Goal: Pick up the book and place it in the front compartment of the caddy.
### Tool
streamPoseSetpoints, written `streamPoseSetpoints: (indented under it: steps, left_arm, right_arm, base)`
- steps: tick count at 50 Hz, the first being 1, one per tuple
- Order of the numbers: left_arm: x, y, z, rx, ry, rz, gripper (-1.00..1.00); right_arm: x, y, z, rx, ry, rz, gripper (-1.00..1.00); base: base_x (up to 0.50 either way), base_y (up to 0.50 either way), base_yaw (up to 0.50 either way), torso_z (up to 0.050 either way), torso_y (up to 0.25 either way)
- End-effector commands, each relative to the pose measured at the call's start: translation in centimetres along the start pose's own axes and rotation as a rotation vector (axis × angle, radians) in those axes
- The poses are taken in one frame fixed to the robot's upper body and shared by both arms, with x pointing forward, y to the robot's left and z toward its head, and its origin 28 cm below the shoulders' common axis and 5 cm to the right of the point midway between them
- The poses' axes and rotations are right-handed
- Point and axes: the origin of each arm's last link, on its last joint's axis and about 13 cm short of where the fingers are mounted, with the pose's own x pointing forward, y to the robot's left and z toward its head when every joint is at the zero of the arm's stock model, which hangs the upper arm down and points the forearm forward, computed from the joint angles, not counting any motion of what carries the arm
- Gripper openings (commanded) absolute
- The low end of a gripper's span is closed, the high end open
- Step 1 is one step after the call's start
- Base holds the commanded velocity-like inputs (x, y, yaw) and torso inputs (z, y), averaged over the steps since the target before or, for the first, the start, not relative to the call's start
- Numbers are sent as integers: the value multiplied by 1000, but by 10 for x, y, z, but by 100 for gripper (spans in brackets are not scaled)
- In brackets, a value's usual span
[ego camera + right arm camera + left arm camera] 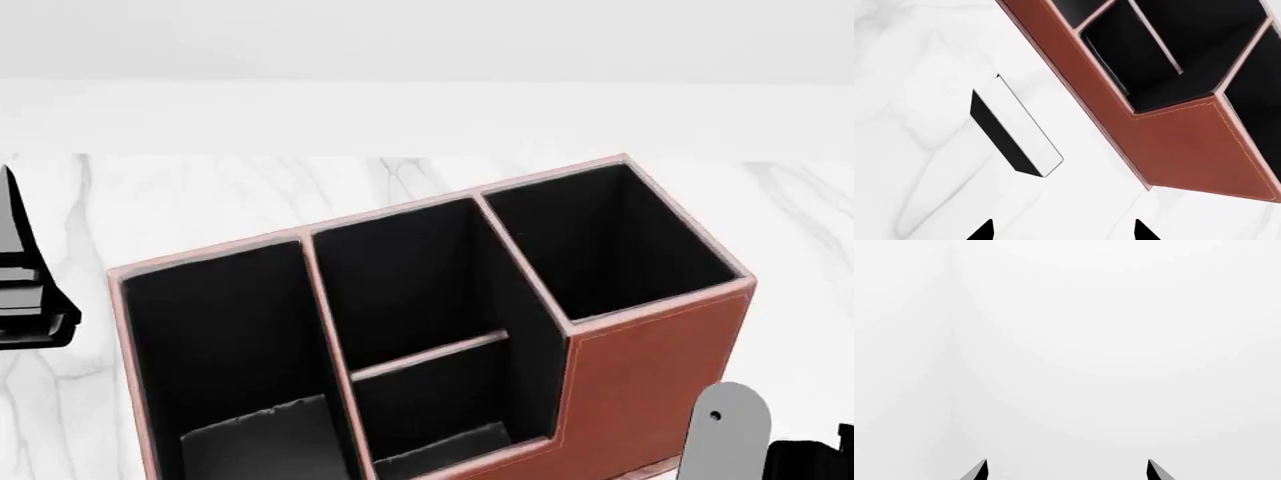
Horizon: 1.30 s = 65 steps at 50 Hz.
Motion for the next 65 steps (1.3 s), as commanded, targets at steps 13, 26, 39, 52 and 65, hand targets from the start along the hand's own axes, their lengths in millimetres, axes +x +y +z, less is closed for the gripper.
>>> streamPoseSetpoints:
  steps: [13,26,39,52,65]
  left_arm:
    - [0,1,2,-11,-6,3,100]
    - [0,2,3,-9,-8,7,100]
    - [1,3,3,-7,-8,10,100]
    - [0,3,2,-8,-7,10,100]
    - [0,3,2,-7,-5,12,100]
  right_arm:
    - [5,-39,26,-51,-89,-50,100]
    - [23,-45,31,-74,-109,-7,100]
    - [47,-57,38,-84,-154,35,100]
    - [68,-68,41,-74,-161,66,100]
    - [89,-69,41,-62,-172,121,100]
  base:
    - [0,0,0,0,0]
    - [0,0,0,0,0]
    - [0,0,0,0,0]
    - [0,0,0,0,0]
    - [0,0,0,0,0]
